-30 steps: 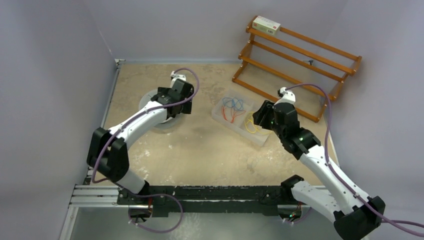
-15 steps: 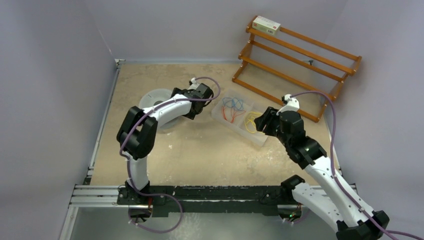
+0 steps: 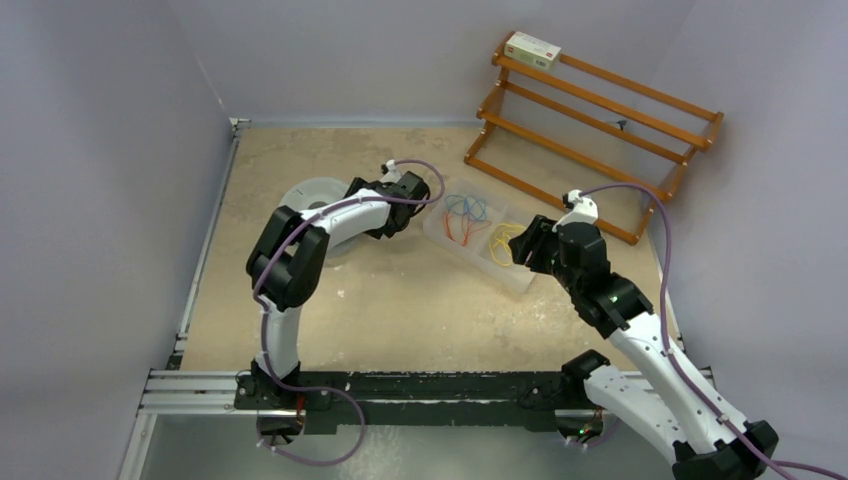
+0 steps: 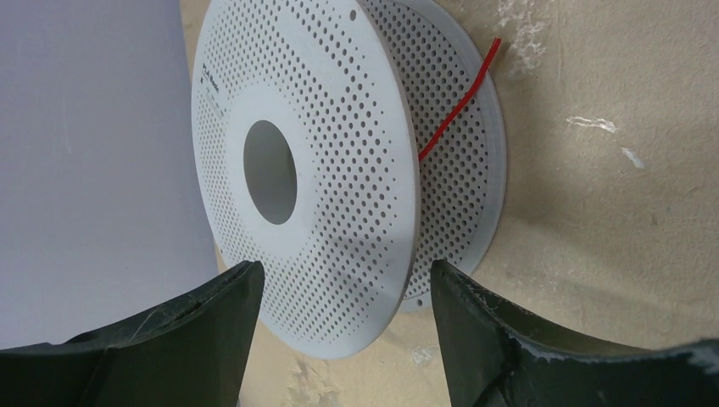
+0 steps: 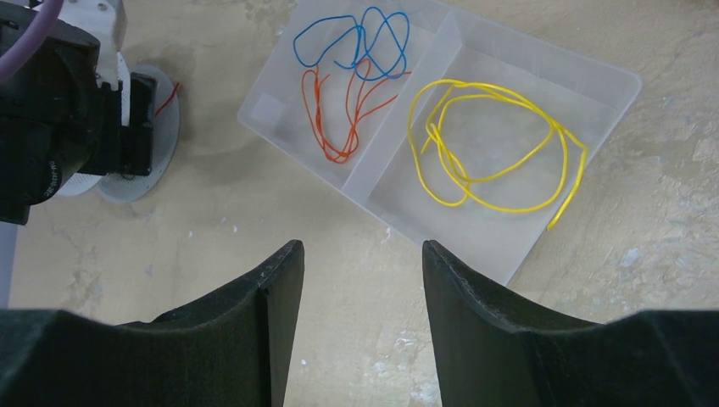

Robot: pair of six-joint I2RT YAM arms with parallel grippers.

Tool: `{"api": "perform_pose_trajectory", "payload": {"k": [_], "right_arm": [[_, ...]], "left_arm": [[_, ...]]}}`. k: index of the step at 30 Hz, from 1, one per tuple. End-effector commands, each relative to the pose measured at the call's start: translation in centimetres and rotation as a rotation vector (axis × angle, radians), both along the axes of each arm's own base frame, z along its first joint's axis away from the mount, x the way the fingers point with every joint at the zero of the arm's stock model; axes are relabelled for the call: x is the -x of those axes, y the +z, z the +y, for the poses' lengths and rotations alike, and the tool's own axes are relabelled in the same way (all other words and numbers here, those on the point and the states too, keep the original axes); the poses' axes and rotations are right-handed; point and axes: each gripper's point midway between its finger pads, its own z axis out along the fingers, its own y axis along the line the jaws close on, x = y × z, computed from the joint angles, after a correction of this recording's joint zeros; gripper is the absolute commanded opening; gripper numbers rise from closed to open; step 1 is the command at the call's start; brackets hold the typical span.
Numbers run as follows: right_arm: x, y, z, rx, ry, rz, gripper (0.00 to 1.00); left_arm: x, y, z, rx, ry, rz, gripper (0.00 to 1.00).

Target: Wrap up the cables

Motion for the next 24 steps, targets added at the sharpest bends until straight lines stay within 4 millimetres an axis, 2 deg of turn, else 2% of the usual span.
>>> {"api": "perform_pose_trajectory", "payload": {"k": [1,12,19,24], "right_arm": [[-0.1,0.9,0.1,-0.016,0.003,-0.035,0.56],[-0.1,1.2,-0.3,-0.015,-0.011,-0.044,0.56],[-0.1,1.2,-0.4,-0.012,-0.018,-0.046,0.56],[-0.1,1.2,-0.4,-0.011,-0.017,-0.045,0.56]], "left_arm": [[-0.9,0.4,0.5,-0.047,0.009,-0.031,0.68],[-0.8,-0.2,1.2,-0.08,0.016,-0.028,0.49],[-0.8,0.2,1.1,-0.064,0.013,-0.03,0.23],[-0.8,1.7,1.0,-0.039,0.013,-0.054,0.12]]}}
